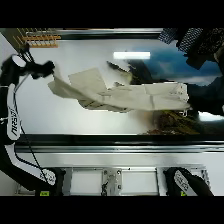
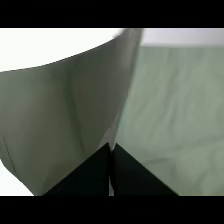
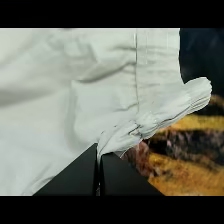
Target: Fold the clothes and pants, and hang the long-sleeved shirts on hangers.
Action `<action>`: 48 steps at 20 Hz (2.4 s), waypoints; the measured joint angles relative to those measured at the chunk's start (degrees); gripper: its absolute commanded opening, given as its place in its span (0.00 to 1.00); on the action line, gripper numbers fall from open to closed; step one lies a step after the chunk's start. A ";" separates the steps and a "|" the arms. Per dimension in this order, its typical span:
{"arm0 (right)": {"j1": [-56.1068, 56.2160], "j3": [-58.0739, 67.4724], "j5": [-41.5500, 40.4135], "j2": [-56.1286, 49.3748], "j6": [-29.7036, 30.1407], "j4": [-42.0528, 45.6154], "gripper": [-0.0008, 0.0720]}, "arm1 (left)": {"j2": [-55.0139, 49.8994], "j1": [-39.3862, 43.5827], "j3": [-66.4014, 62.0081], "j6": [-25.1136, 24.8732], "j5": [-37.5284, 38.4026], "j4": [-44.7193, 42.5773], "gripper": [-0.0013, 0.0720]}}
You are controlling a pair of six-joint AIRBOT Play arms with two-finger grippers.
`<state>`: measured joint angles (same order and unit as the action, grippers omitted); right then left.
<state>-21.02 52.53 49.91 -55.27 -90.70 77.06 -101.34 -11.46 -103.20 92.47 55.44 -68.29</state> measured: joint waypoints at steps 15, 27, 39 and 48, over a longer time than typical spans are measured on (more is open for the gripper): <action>0.00 -4.83 10.93 5.25 0.96 9.79 0.04 | 33.90 -9.27 42.47 1.03 -3.98 -14.60 0.02; -0.07 -21.62 15.72 9.77 1.60 22.67 0.05 | 49.13 -20.33 70.62 -0.11 -4.33 -15.76 0.02; -0.11 -12.46 17.31 12.15 -2.05 23.98 0.88 | 56.37 -17.25 64.02 -3.23 0.90 -10.54 0.80; 0.00 -6.84 12.00 14.34 -4.07 11.63 0.88 | 23.65 5.95 39.30 -1.73 -5.68 -6.80 0.80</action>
<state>-21.02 45.69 61.91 -40.93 -94.76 88.68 -77.69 -5.52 -63.90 90.74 49.76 -75.09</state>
